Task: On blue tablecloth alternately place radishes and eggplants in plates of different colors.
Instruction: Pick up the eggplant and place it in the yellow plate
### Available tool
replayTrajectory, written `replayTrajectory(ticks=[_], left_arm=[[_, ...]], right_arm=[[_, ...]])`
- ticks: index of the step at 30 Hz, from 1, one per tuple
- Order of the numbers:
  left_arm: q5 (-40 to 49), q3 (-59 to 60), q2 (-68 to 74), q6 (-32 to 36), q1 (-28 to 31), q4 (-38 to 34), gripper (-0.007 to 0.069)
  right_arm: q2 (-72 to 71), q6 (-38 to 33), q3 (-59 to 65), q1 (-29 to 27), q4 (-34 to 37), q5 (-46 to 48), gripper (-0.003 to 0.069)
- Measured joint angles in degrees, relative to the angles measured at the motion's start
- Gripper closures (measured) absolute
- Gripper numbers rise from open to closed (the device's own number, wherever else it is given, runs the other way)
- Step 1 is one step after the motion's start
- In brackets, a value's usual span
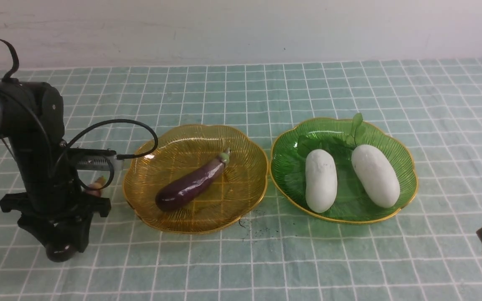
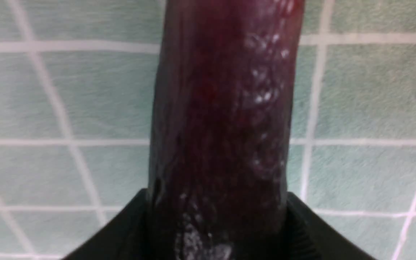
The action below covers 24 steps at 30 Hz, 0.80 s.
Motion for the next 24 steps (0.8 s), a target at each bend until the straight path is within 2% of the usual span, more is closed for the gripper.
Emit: replayTrajectory(ticks=[5,10,14,19,24], left_arm=[[0.5,0.0,-6.1,0.0,0.0,2.2,0.0258],[0.8,0.0,-11.8,0.5,-0.6,0.0,0.0258],[1.1,-1.3,-12.7,5.2,-5.0,-4.8,0.0258],[-2.8,-3.2,-11.4,9.6,-11.2,-6.8,0.0258],[-6.8,-5.7,-9.3,10.0,-15.4,-7.1,0.0258]], right_arm=[[0.0,0.0,0.0,0.0,0.1,0.1,0.0657],[0.0,0.1,0.0,0.0,1.1,0.1,0.0657],[0.0,0.1,0.0,0.0,3.6,0.0,0.0657],[0.0,0.0,0.0,0.0,5.3,0.0,0.0657],[0.0,0.0,0.0,0.0,5.3,-0.2,0.0657]])
